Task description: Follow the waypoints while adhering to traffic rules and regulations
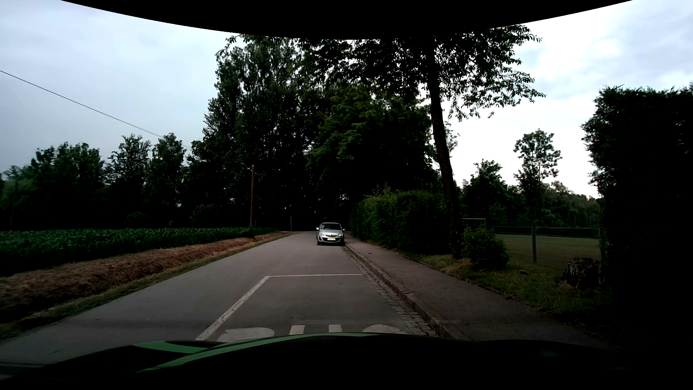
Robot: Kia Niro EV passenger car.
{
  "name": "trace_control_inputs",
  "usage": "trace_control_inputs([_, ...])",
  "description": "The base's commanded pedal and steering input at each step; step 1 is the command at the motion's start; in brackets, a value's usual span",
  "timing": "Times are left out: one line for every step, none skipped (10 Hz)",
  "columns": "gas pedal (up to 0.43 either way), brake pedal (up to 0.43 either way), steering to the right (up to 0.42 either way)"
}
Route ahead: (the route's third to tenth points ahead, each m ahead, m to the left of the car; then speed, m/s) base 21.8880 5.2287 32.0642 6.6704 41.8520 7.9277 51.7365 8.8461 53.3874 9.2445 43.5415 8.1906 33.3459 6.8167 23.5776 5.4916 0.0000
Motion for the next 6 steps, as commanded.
trace_control_inputs([0.000, 0.329, -0.013])
trace_control_inputs([0.000, 0.335, -0.013])
trace_control_inputs([0.000, 0.329, -0.013])
trace_control_inputs([0.000, 0.329, -0.013])
trace_control_inputs([0.000, 0.329, -0.013])
trace_control_inputs([0.000, 0.329, -0.013])
